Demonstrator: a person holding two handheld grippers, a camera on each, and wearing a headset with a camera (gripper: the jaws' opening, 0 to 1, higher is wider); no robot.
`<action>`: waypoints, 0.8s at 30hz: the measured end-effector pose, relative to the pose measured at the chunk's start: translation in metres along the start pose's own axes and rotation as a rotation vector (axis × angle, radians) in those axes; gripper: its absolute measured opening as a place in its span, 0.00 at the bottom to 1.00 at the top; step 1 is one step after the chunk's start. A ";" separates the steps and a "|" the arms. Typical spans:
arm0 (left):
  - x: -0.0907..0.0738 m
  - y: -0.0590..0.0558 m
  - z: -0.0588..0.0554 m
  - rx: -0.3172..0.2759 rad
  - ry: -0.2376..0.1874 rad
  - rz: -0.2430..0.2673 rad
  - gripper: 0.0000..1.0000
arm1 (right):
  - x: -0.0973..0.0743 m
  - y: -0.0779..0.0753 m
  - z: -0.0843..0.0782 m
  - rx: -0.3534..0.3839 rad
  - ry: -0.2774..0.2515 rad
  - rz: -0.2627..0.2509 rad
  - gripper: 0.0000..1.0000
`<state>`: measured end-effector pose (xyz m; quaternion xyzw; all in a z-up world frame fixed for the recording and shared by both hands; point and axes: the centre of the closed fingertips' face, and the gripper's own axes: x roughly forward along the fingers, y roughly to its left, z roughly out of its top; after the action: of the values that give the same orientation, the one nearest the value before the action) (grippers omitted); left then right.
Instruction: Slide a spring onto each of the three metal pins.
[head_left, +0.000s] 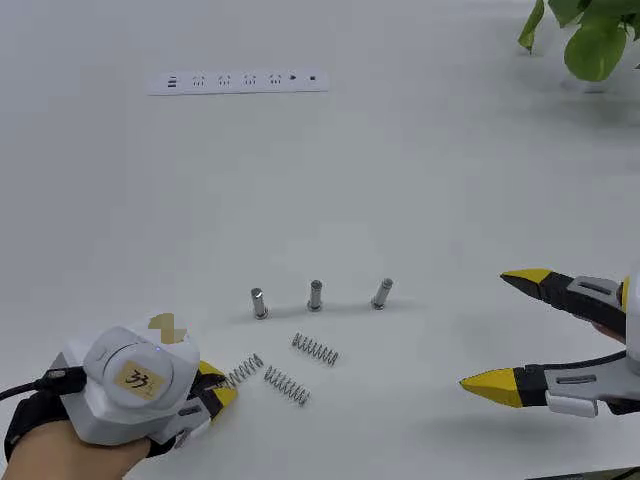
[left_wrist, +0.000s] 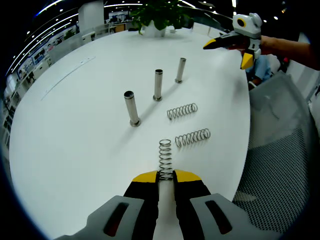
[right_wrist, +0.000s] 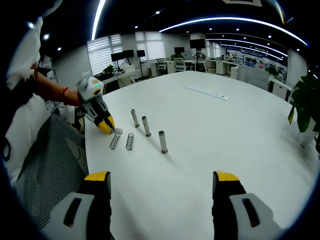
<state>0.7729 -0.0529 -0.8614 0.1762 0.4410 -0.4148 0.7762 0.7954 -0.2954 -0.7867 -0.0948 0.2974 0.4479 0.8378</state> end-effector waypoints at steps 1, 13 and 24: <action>0.000 0.000 0.000 -0.002 0.000 0.001 0.11 | 0.000 0.000 0.000 0.000 0.000 0.000 0.84; -0.004 0.000 -0.004 -0.022 -0.028 -0.008 0.10 | 0.001 0.003 0.004 -0.004 0.003 0.004 0.83; -0.035 0.003 0.012 -0.032 -0.138 -0.027 0.10 | 0.000 0.010 0.030 -0.038 -0.018 0.020 0.82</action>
<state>0.7726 -0.0415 -0.8257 0.1288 0.3954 -0.4294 0.8017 0.7992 -0.2773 -0.7615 -0.1037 0.2823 0.4626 0.8340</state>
